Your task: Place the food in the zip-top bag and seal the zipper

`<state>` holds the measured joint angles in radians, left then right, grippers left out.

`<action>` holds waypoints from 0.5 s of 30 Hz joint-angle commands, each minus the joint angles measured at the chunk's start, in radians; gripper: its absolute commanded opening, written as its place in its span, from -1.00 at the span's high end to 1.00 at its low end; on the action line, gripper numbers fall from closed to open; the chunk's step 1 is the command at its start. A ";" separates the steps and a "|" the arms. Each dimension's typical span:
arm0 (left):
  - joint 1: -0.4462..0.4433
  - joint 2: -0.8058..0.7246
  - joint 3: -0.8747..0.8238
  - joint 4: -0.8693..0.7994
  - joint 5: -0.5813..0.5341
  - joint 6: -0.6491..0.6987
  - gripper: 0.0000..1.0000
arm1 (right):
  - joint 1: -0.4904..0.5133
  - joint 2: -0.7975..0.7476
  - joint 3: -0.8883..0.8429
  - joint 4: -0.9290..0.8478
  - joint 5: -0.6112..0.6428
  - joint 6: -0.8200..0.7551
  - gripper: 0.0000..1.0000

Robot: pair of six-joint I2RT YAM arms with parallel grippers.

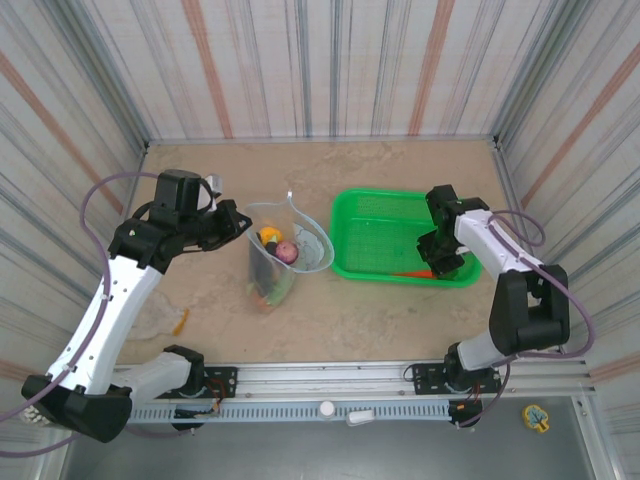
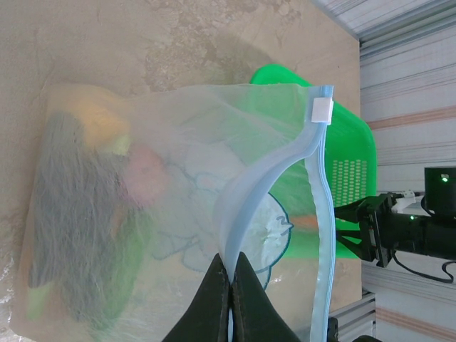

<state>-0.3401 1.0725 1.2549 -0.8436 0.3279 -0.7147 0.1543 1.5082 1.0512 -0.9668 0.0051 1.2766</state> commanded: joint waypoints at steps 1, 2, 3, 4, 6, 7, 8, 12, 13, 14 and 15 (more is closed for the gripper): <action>0.006 -0.017 0.031 -0.023 -0.015 0.023 1.00 | -0.014 0.054 0.010 0.014 -0.016 0.029 0.02; 0.006 -0.017 0.031 -0.022 -0.016 0.023 1.00 | -0.015 0.073 0.007 0.031 -0.018 0.018 0.01; 0.006 -0.016 0.029 -0.023 -0.016 0.023 1.00 | -0.015 0.095 0.012 0.037 -0.017 0.012 0.00; 0.006 -0.017 0.029 -0.022 -0.016 0.023 1.00 | -0.016 0.115 0.015 0.043 -0.020 0.004 -0.01; 0.006 -0.019 0.028 -0.025 -0.017 0.024 1.00 | -0.018 0.161 0.021 0.057 -0.033 -0.014 -0.01; 0.006 -0.021 0.026 -0.025 -0.018 0.024 1.00 | -0.020 0.179 0.024 0.061 -0.038 -0.017 0.00; 0.006 -0.023 0.026 -0.026 -0.020 0.024 1.00 | -0.019 0.194 0.021 0.076 -0.049 -0.022 0.02; 0.008 -0.025 0.022 -0.026 -0.023 0.024 1.00 | -0.019 0.206 -0.004 0.148 -0.079 -0.025 0.14; 0.008 -0.025 0.020 -0.027 -0.022 0.023 1.00 | -0.016 0.202 -0.012 0.160 -0.078 -0.022 0.18; 0.009 -0.024 0.018 -0.025 -0.021 0.023 1.00 | -0.015 0.198 -0.013 0.168 -0.075 -0.020 0.23; 0.009 -0.024 0.017 -0.025 -0.021 0.023 1.00 | -0.015 0.192 -0.014 0.170 -0.072 -0.018 0.26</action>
<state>-0.3393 1.0695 1.2549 -0.8490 0.3202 -0.7105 0.1417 1.7065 1.0534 -0.8307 -0.0563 1.2640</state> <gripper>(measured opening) 0.055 0.384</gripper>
